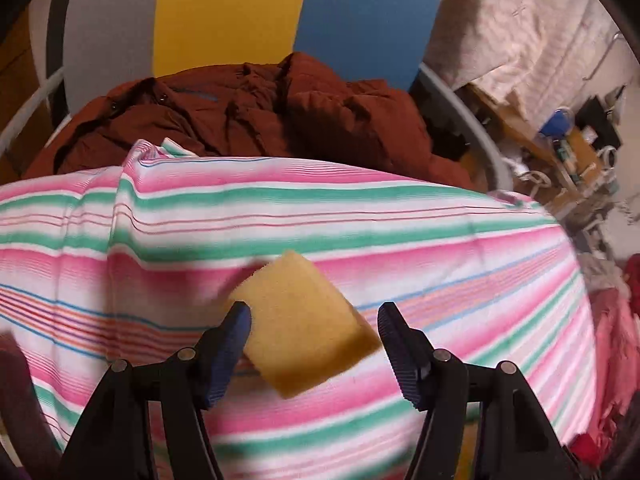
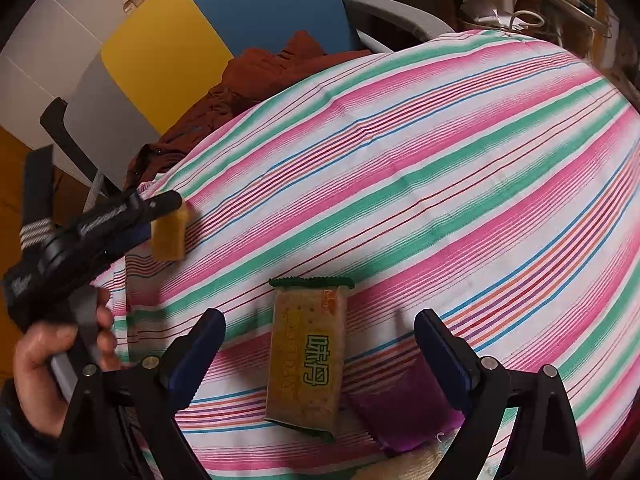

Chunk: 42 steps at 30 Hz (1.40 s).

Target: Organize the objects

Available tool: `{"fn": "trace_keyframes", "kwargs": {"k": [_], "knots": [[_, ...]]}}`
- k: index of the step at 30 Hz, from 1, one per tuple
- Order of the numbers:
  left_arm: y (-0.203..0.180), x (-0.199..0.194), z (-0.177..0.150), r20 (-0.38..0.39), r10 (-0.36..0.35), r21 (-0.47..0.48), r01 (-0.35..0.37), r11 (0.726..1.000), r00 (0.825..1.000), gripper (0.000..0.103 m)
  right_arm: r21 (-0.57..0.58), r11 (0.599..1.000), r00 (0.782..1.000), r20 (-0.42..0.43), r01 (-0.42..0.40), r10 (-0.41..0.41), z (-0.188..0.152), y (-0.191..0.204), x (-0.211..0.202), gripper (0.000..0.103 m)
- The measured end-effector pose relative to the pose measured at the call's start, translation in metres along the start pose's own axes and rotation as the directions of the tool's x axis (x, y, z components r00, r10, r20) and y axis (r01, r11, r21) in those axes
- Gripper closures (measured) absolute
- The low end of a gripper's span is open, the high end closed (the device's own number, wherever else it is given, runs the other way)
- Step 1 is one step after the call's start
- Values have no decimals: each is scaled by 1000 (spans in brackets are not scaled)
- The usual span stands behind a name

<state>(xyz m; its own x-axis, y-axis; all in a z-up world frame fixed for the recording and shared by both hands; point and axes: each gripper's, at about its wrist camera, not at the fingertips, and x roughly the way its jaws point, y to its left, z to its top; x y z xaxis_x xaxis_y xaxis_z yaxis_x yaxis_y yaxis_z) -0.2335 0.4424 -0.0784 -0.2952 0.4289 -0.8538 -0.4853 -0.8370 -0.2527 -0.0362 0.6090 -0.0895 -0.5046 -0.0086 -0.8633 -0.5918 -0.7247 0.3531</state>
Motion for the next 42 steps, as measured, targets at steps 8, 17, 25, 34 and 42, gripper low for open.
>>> {"fn": "trace_keyframes", "kwargs": {"k": [8, 17, 25, 34, 42], "knots": [[19, -22, -5, 37, -69, -178, 74, 981, 997, 37, 16, 1000, 1000, 7, 5, -5, 2, -4, -2, 6], [1, 14, 10, -31, 26, -191, -32, 981, 999, 36, 5, 1000, 1000, 4, -15, 15, 1, -4, -3, 6], [-3, 42, 7, -122, 83, -77, -93, 993, 989, 30, -14, 1000, 1000, -3, -7, 7, 0, 0, 1, 6], [-4, 22, -25, -49, 104, 102, -99, 990, 993, 42, -46, 999, 1000, -9, 9, -9, 0, 2, 7, 6], [9, -18, -67, -26, 73, 92, -70, 993, 997, 42, 15, 1000, 1000, -18, -3, 3, 6, -11, 12, 6]]}}
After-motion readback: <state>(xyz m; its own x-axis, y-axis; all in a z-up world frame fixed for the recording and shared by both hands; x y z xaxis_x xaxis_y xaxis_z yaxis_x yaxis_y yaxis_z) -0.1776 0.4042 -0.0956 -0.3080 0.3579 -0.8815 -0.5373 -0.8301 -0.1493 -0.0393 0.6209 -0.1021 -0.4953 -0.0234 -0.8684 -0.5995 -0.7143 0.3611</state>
